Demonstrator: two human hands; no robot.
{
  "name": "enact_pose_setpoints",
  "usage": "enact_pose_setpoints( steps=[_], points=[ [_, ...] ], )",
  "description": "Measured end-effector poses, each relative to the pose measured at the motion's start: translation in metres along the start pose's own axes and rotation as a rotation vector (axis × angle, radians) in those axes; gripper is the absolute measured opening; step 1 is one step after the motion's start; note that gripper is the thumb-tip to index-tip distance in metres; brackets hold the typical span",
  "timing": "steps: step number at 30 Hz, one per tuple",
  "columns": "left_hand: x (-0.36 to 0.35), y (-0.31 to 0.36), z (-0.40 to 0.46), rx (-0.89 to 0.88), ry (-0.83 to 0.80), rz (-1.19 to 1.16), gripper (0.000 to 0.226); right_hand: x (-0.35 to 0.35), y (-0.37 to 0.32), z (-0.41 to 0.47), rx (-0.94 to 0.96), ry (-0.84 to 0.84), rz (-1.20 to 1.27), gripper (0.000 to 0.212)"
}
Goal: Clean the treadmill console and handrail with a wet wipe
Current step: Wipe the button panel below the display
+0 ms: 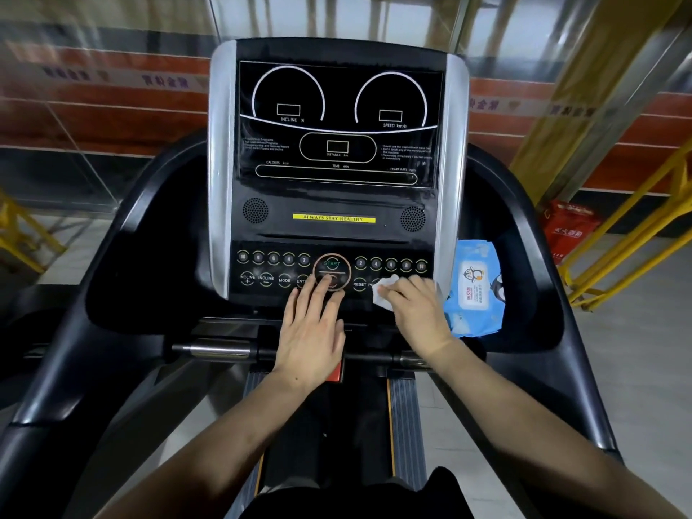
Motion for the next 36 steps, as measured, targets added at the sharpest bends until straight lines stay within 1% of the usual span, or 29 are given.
enact_pose_setpoints(
  steps=[1, 4, 6, 8, 11, 13, 14, 16, 18, 20, 23, 25, 27, 29, 31, 33, 36],
  points=[
    [0.001, -0.001, 0.000, 0.004, 0.004, -0.003, 0.054, 0.001, 0.005, 0.014, -0.023, 0.017, -0.003, 0.040],
    [0.002, 0.000, 0.001, 0.012, -0.001, -0.005, 0.055, 0.009, 0.021, 0.055, -0.197, 0.074, -0.015, 0.035],
    [0.000, 0.000, -0.001, 0.015, -0.006, -0.003, 0.055, 0.008, 0.019, 0.054, -0.226, 0.079, -0.010, 0.034],
    [0.000, -0.003, -0.002, 0.018, -0.013, 0.000, 0.054, 0.000, 0.009, 0.029, -0.157, 0.050, -0.004, 0.037],
    [0.001, -0.008, -0.003, 0.019, -0.007, 0.007, 0.054, -0.007, -0.007, -0.011, 0.016, -0.009, 0.002, 0.038],
    [0.002, -0.010, -0.001, 0.021, 0.001, 0.014, 0.054, -0.006, -0.005, 0.003, 0.062, -0.019, -0.015, 0.036],
    [0.003, -0.010, 0.000, 0.024, 0.002, 0.013, 0.054, -0.004, 0.000, 0.018, 0.031, -0.009, -0.023, 0.036],
    [0.002, -0.009, 0.003, 0.034, -0.001, 0.007, 0.054, 0.000, 0.012, 0.050, -0.110, 0.029, -0.019, 0.034],
    [0.000, -0.007, 0.002, 0.038, -0.010, 0.008, 0.055, 0.001, 0.013, 0.060, -0.201, 0.042, -0.007, 0.034],
    [-0.002, -0.005, -0.001, 0.025, -0.013, 0.019, 0.056, -0.005, 0.000, 0.041, -0.152, 0.031, -0.018, 0.035],
    [-0.003, -0.009, -0.003, 0.017, -0.026, 0.039, 0.058, -0.011, -0.019, 0.002, 0.032, -0.002, -0.021, 0.035],
    [-0.001, -0.014, -0.003, 0.026, -0.028, 0.056, 0.059, -0.012, -0.018, 0.008, 0.102, -0.018, -0.030, 0.036],
    [0.000, -0.017, -0.003, 0.035, -0.033, 0.064, 0.059, -0.011, -0.012, 0.038, 0.080, -0.018, -0.044, 0.040],
    [0.000, -0.018, -0.004, 0.043, -0.034, 0.064, 0.059, -0.008, -0.003, 0.067, -0.054, 0.001, -0.039, 0.040],
    [0.001, -0.017, -0.005, 0.045, -0.029, 0.061, 0.059, -0.006, -0.007, 0.072, -0.144, 0.018, -0.005, 0.038],
    [0.003, -0.017, -0.007, 0.045, -0.020, 0.059, 0.059, -0.010, -0.020, 0.052, -0.111, 0.014, -0.006, 0.038],
    [0.007, -0.024, -0.007, 0.053, -0.015, 0.065, 0.059, -0.016, -0.042, 0.010, 0.053, -0.014, -0.008, 0.036]
  ],
)
Point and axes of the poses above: each hand's wrist, its own z-axis towards the middle knuckle, its own x-axis out of the back of the hand, y = z × x, the point moved 7 cm from there along z, towards the middle knuckle, and after that the axes turned 5 degrees about -z, right-handed, at the moved point
